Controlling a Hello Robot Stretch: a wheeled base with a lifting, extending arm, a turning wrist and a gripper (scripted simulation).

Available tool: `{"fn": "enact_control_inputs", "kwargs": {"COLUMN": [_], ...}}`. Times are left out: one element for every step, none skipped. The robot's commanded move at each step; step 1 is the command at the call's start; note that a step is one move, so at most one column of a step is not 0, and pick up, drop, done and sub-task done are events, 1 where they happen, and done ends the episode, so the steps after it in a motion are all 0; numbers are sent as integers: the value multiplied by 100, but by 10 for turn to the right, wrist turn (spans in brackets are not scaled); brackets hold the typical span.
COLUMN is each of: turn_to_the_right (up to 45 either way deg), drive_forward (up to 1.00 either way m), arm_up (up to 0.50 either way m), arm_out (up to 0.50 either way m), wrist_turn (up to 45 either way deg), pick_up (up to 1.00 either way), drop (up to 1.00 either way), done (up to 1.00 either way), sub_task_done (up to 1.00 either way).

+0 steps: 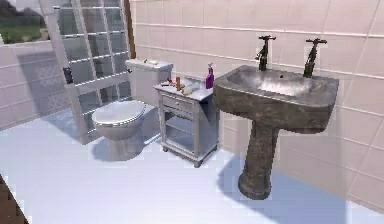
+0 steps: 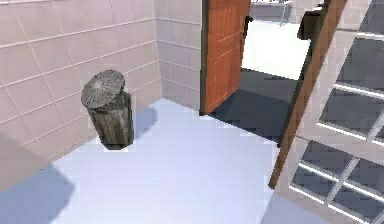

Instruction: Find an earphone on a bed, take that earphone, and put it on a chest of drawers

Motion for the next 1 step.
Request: {"fn": "enact_control_inputs", "kwargs": {"turn_to_the_right": [0], "drive_forward": [30], "arm_up": [0], "arm_out": [0], "wrist_turn": [0], "pick_up": [0], "drop": [0], "done": [0], "sub_task_done": [0]}}
